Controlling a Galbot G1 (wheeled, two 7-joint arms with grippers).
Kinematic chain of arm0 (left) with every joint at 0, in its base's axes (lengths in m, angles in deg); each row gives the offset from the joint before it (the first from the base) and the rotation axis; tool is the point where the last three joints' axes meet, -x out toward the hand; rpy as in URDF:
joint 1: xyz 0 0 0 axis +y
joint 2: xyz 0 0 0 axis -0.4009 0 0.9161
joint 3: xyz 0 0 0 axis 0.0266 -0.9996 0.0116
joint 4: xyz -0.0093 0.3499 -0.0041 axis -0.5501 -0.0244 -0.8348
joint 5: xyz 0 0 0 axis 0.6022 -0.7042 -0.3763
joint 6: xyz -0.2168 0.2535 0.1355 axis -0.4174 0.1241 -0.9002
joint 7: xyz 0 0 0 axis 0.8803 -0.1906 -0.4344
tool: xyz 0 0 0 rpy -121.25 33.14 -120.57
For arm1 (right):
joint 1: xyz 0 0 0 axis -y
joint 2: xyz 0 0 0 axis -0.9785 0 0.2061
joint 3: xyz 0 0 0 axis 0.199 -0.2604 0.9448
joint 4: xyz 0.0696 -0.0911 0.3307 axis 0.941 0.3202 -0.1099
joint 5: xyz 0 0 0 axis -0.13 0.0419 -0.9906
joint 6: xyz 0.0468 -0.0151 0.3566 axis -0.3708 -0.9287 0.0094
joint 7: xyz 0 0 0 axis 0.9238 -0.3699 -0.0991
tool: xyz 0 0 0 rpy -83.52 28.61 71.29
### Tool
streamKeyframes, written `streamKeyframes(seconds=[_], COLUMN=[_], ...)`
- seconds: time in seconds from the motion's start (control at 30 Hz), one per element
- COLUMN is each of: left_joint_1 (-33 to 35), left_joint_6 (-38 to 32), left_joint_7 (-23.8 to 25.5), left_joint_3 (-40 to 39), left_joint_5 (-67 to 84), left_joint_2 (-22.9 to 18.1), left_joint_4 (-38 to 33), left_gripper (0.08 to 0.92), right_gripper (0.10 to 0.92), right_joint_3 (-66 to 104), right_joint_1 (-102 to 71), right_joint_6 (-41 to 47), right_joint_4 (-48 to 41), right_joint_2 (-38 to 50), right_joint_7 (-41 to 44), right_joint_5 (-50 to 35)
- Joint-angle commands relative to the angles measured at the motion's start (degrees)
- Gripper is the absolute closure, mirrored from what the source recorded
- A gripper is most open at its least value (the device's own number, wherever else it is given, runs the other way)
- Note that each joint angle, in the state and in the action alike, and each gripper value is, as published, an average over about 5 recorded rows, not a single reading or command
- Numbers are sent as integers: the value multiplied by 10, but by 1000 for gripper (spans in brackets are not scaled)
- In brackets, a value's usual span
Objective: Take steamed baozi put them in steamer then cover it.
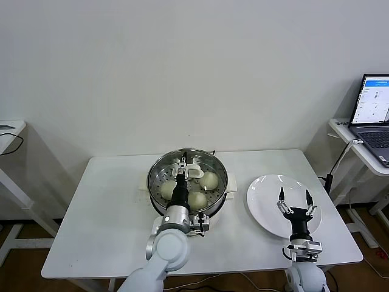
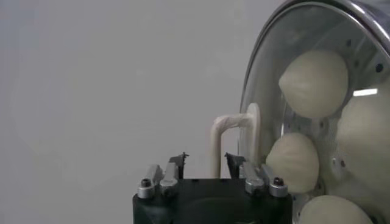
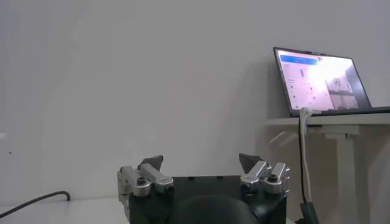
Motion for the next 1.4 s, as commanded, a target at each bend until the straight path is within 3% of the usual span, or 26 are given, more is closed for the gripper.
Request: streamKeyframes(seconds=[0.03, 0.23, 0.43, 0.73, 1.0, 1.17, 1.4], left_joint_1=[22, 42, 63, 87, 129, 191, 264], left_joint_6=[-2, -4, -16, -67, -227, -319, -379], left_joint_7=[-3, -13, -33, -63, -135, -123, -72], left_joint_3=[-3, -1, 23, 205, 434, 493, 525], left_joint_5=[15, 40, 96, 390, 804, 855, 889], left_joint_2=[19, 44, 72, 132, 90, 83, 56], left_joint_4=[-50, -92, -147, -248, -144, -78, -76], left_gripper=[297, 195, 177, 177, 177, 177, 177], right_gripper=[203, 203, 203, 203, 203, 203, 203], right_joint_3=[-2, -2, -1, -12, -31, -41, -53], right_joint_1=[3, 3, 2, 2, -6, -1, 1], right_joint_6=[2, 3, 1, 41, 86, 97, 114], right_joint_4=[3, 6, 7, 19, 61, 65, 65], right_joint_2=[-2, -1, -2, 15, 31, 31, 28], right_joint_7=[-1, -2, -4, -45, -27, -20, -28], right_joint_5=[3, 3, 7, 29, -18, -38, -37])
